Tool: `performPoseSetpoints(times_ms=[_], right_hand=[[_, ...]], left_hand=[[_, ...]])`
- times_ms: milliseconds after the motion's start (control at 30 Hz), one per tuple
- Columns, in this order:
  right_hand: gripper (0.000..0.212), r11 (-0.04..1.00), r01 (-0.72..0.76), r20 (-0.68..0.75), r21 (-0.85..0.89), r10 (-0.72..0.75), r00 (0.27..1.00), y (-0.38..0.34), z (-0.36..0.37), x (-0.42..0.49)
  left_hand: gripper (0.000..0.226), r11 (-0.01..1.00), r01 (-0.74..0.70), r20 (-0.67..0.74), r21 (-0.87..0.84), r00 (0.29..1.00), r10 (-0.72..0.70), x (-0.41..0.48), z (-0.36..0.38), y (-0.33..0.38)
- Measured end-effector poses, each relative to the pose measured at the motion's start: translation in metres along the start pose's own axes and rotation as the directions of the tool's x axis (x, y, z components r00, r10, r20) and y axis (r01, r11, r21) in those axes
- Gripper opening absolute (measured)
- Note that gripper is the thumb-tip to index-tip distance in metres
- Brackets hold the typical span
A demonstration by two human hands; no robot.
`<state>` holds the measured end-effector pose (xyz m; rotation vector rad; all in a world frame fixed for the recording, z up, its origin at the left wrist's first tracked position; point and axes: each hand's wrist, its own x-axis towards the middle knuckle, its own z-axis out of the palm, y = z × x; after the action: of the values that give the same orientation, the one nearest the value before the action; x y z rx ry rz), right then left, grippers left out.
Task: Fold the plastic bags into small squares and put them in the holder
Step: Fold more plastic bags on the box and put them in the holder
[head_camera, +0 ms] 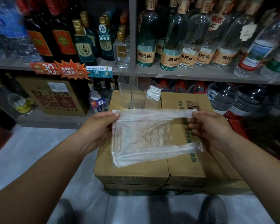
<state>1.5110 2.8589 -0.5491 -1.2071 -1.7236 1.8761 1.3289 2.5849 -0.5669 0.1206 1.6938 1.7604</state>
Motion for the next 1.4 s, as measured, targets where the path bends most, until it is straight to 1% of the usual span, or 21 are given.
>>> performPoseSetpoints(times_ms=[67, 233, 333, 367, 400, 467, 500, 533, 600, 633, 700, 733, 800, 867, 967, 1067, 1167, 1233, 1333, 1367, 1400], right_hand=[[0.007, 1.0, 0.007, -0.019, -0.003, -0.007, 1.0, 0.001, -0.002, -0.002], [0.013, 0.997, 0.017, -0.064, -0.069, -0.022, 0.998, 0.003, -0.002, -0.006], [0.015, 0.97, 0.074, -0.162, -0.232, -0.114, 0.98, 0.004, -0.001, -0.003], [0.019, 0.942, 0.094, -0.194, -0.322, -0.163, 0.967, 0.004, 0.0, -0.001], [0.033, 0.913, 0.094, -0.216, -0.397, -0.192, 0.957, 0.004, 0.002, 0.0], [0.061, 0.851, 0.065, -0.214, -0.521, -0.204, 0.955, 0.005, 0.008, 0.0], [0.066, 0.789, 0.075, -0.202, -0.61, -0.247, 0.948, 0.005, 0.012, -0.003], [0.065, 0.697, 0.105, -0.169, -0.709, -0.312, 0.935, 0.004, 0.018, -0.01], [0.055, 0.499, 0.258, 0.015, -0.827, -0.439, 0.898, 0.003, 0.033, -0.027], [0.052, 0.433, 0.344, 0.135, -0.833, -0.445, 0.886, 0.003, 0.042, -0.038], [0.056, 0.325, 0.479, 0.352, -0.816, -0.378, 0.856, 0.009, 0.057, -0.049], [0.06, 0.262, 0.522, 0.433, -0.812, -0.329, 0.839, 0.014, 0.063, -0.051], [0.068, 0.184, 0.558, 0.517, -0.809, -0.23, 0.825, 0.023, 0.066, -0.049], [0.072, 0.18, 0.534, 0.515, -0.826, -0.142, 0.845, 0.028, 0.06, -0.042], [0.075, 0.174, 0.453, 0.445, -0.874, -0.087, 0.891, 0.032, 0.039, -0.029], [0.078, 0.142, 0.369, 0.361, -0.919, -0.083, 0.929, 0.036, 0.02, -0.018], [0.076, 0.121, 0.354, 0.345, -0.927, -0.093, 0.934, 0.041, 0.012, -0.014], [0.075, 0.146, 0.352, 0.342, -0.925, -0.092, 0.935, 0.043, 0.011, -0.015], [0.069, 0.22, 0.36, 0.317, -0.906, -0.209, 0.925, 0.034, 0.01, -0.019], [0.066, 0.182, 0.377, 0.318, -0.908, -0.286, 0.904, 0.03, 0.012, -0.025], [0.065, 0.119, 0.398, 0.337, -0.909, -0.352, 0.873, 0.026, 0.015, -0.032]], left_hand=[[0.033, 1.0, 0.001, -0.032, 0.018, 0.999, -0.001, 0.001, -0.001, 0.0], [0.029, 0.966, -0.04, -0.168, 0.256, 0.982, 0.085, 0.002, 0.007, -0.004], [0.027, 0.973, -0.011, -0.18, 0.231, 0.982, 0.054, 0.001, 0.01, -0.002], [0.025, 0.98, 0.003, -0.177, 0.199, 0.984, 0.033, 0.0, 0.011, 0.0], [0.022, 0.986, 0.009, -0.178, 0.166, 0.984, 0.021, 0.0, 0.012, 0.003], [0.02, 0.98, -0.037, -0.228, 0.196, 0.97, 0.083, 0.001, 0.012, 0.003], [0.022, 0.938, -0.087, -0.267, 0.335, 0.946, 0.183, 0.002, 0.012, 0.001], [0.025, 0.835, -0.14, -0.268, 0.533, 0.908, 0.323, 0.003, 0.01, -0.004], [0.033, 0.512, -0.262, -0.072, 0.818, 0.837, 0.542, -0.002, 0.01, -0.014], [0.037, 0.362, -0.317, 0.061, 0.877, 0.818, 0.571, -0.006, 0.011, -0.02], [0.049, 0.139, -0.361, 0.244, 0.922, 0.821, 0.515, -0.009, 0.016, -0.03], [0.055, 0.069, -0.357, 0.286, 0.931, 0.836, 0.469, -0.01, 0.018, -0.034], [0.066, -0.004, -0.337, 0.311, 0.941, 0.864, 0.396, -0.01, 0.019, -0.04], [0.074, -0.062, -0.321, 0.322, 0.945, 0.877, 0.357, -0.011, 0.016, -0.044], [0.077, -0.144, -0.318, 0.347, 0.937, 0.892, 0.289, -0.013, 0.011, -0.045], [0.078, -0.167, -0.313, 0.345, 0.935, 0.911, 0.227, -0.013, 0.008, -0.042], [0.076, -0.104, -0.325, 0.341, 0.94, 0.914, 0.221, -0.009, 0.005, -0.042], [0.069, 0.014, -0.357, 0.343, 0.934, 0.908, 0.242, -0.009, 0.003, -0.039], [0.071, 0.296, -0.416, 0.324, 0.86, 0.893, 0.312, -0.015, -0.002, -0.031], [0.074, 0.353, -0.424, 0.3, 0.834, 0.886, 0.355, -0.018, -0.003, -0.029], [0.072, 0.361, -0.427, 0.277, 0.829, 0.875, 0.397, -0.023, -0.003, -0.028]])
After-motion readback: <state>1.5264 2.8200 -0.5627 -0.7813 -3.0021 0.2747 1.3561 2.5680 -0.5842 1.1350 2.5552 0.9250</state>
